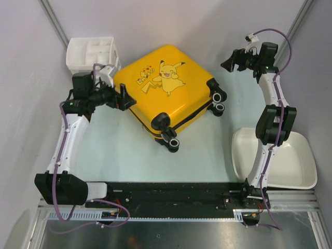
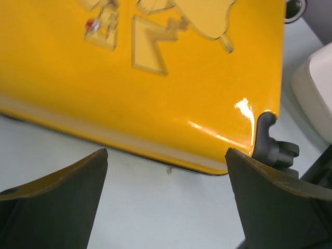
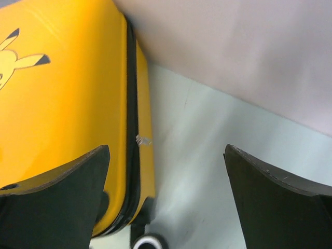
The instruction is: Open, take out, and arrange the luggage
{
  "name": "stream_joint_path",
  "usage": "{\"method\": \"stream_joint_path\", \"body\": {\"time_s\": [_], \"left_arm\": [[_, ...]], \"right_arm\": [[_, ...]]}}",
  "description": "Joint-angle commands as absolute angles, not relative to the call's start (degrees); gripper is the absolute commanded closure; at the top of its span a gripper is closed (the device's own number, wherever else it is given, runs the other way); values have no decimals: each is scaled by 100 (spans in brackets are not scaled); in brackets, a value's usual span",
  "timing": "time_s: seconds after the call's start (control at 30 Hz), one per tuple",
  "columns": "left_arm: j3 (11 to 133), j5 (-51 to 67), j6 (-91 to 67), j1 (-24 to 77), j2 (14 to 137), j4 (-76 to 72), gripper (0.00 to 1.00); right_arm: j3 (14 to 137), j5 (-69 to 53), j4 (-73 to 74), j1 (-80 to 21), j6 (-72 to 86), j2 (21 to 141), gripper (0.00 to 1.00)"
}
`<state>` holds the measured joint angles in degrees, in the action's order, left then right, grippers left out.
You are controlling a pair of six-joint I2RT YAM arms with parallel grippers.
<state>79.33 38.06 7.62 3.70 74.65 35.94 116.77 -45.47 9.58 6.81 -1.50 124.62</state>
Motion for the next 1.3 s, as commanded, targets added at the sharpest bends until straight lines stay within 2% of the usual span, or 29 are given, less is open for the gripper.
{"method": "stream_joint_path", "body": {"time_s": [0.0, 0.23, 0.53, 0.6, 0.63, 0.67, 0.73, 0.77, 0.8, 0.83, 0.9, 0.93, 1.13, 1.27], "left_arm": [[7210, 3842, -1133, -191, 6935, 2998, 0], [6232, 3428, -1914, -299, 6618, 2173, 0], [5713, 3410, -2460, -308, 6987, 1433, 0], [5695, 3358, -2513, -308, 7075, 1302, 0], [5687, 3375, -2531, -308, 7110, 1240, 0], [5695, 3392, -2557, -299, 7171, 1178, 1], [5722, 3454, -2663, -290, 7407, 1003, 2], [5765, 3559, -2698, -255, 7505, 958, 3], [5792, 3612, -2742, -229, 7715, 827, 4], [5835, 3734, -2768, -194, 7812, 722, 5], [5888, 3893, -2865, -80, 8014, 415, 7], [5976, 4015, -2874, -53, 8216, 326, 9], [6616, 4008, -2611, 553, 8946, 79, 15], [7337, 3920, -2435, 773, 9788, 18, 19]], "right_arm": [[11770, -4553, 2916, 475, -964, 11728, 1], [11004, -3842, 3980, 71, -2353, 10908, 0], [11031, -3279, 5194, -378, -3506, 11065, 1], [10995, -3252, 5369, -422, -3665, 11127, 5], [10952, -3287, 5431, -413, -3700, 11118, 10], [10934, -3374, 5484, -413, -3744, 11092, 24], [10864, -3489, 5625, -404, -3779, 11039, 39], [10724, -3585, 5669, -413, -3762, 10996, 52], [10644, -3621, 5712, -413, -3770, 10882, 60], [10417, -3665, 5722, -413, -3762, 10820, 78], [10196, -3691, 5730, -413, -3744, 10627, 95], [10065, -3726, 5748, -404, -3735, 10574, 100], [9045, -4051, 5827, -474, -3464, 9722, 100], [8421, -4341, 5871, -869, -3077, 9159, 100]]}}
